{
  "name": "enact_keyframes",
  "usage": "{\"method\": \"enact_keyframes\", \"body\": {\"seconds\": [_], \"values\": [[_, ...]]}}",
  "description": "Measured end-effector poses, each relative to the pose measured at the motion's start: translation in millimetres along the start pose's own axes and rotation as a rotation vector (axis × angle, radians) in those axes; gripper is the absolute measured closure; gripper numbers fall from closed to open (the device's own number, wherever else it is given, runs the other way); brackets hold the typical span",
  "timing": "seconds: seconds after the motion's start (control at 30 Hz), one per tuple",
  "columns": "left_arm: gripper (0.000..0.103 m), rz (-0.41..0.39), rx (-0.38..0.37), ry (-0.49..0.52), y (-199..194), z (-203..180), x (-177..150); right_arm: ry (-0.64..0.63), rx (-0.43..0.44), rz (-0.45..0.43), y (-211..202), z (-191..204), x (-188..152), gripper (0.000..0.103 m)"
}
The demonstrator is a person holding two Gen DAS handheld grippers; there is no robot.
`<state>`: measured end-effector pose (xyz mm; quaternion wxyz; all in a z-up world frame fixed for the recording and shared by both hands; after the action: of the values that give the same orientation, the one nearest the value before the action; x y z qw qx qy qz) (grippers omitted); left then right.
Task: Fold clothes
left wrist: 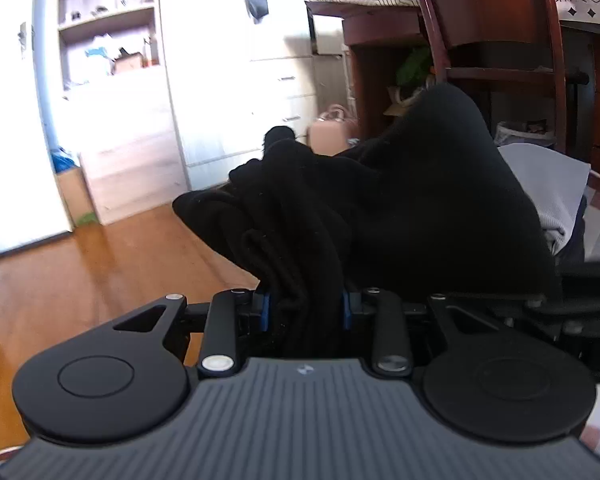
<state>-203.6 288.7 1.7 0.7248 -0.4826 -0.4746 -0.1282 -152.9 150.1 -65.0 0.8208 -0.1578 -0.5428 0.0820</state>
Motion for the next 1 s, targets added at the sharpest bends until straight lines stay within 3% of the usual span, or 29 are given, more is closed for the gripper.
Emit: {"method": "enact_keyframes", "body": {"seconds": [0.13, 0.27, 0.53, 0.63, 0.73, 0.87, 0.9, 1.0], "values": [[0.074, 0.027, -0.033, 0.043, 32, -25, 17, 0.078, -0.026, -0.026, -2, -39, -7, 0.072], [0.074, -0.011, -0.017, 0.166, 37, -59, 49, 0.085, -0.030, -0.073, -16, -67, 9, 0.072], [0.074, -0.155, -0.227, 0.329, 52, -133, 191, 0.148, -0.151, -0.320, -81, -123, 98, 0.072], [0.073, -0.123, -0.301, 0.376, 85, -175, 231, 0.231, -0.207, -0.413, -112, -160, 109, 0.072], [0.063, -0.039, -0.327, 0.438, 141, -223, 250, 0.383, -0.328, -0.434, -122, -212, 101, 0.071], [0.057, 0.020, -0.180, 0.467, 199, -252, 239, 0.593, -0.500, -0.365, -112, -279, 65, 0.058], [0.054, 0.024, -0.166, 0.442, 204, -247, 233, 0.627, -0.494, -0.342, -113, -288, 55, 0.055], [0.031, 0.047, -0.272, 0.315, 204, -203, 216, 0.619, -0.394, -0.337, -129, -285, 34, 0.043]]}}
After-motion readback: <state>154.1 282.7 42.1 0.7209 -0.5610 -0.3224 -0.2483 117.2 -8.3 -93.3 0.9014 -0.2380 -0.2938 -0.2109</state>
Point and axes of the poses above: each gripper's, at about its wrist camera, not at the fingertips, and y roughly the way its jaws point, z to its left, x to its top, the point moved 5 cm from there along y, roughly the way its jaws point, and after that the axes turned 10 degrees about z, right-handed, at the moved point
